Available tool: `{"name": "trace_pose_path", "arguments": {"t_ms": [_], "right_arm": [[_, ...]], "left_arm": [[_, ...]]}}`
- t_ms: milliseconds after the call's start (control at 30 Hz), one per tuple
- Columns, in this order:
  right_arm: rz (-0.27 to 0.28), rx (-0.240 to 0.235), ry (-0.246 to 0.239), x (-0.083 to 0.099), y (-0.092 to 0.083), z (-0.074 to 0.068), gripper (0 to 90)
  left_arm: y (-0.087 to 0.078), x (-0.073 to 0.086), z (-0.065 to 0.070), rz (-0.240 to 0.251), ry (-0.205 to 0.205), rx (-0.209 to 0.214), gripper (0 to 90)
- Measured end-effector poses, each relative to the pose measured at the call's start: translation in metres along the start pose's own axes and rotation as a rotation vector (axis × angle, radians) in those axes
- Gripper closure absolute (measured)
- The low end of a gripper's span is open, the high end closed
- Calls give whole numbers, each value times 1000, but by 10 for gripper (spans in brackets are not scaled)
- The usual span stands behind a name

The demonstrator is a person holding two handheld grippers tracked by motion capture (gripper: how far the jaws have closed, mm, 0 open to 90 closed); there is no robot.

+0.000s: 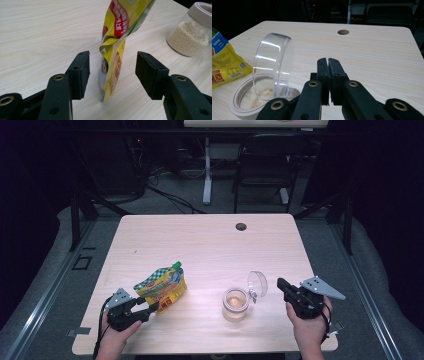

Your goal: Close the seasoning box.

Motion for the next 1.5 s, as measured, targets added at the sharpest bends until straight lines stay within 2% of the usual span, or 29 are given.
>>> {"name": "trace_pose_path", "arguments": {"t_ms": [433, 867, 1500], "right_arm": [[-24, -18, -8, 8, 9, -5, 890], [-24, -33, -29, 8, 12, -9, 893], [-46, -55, -31, 11, 15, -13, 883]], "left_arm": [[-1, 0, 0, -1, 4, 2, 460], [-1, 1, 0, -1, 0, 4, 462], [0, 1, 0, -5, -1, 4, 462]]}}
Point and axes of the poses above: each handheld gripper's, and its own axes: y roughly forward along the jaws, x roughly out of its underside, z roughly to its right, the point moved 4 cm from there along y, roughly forward along the jaws, and after that the axes turned 8 degrees about z, right-handed, at the moved point
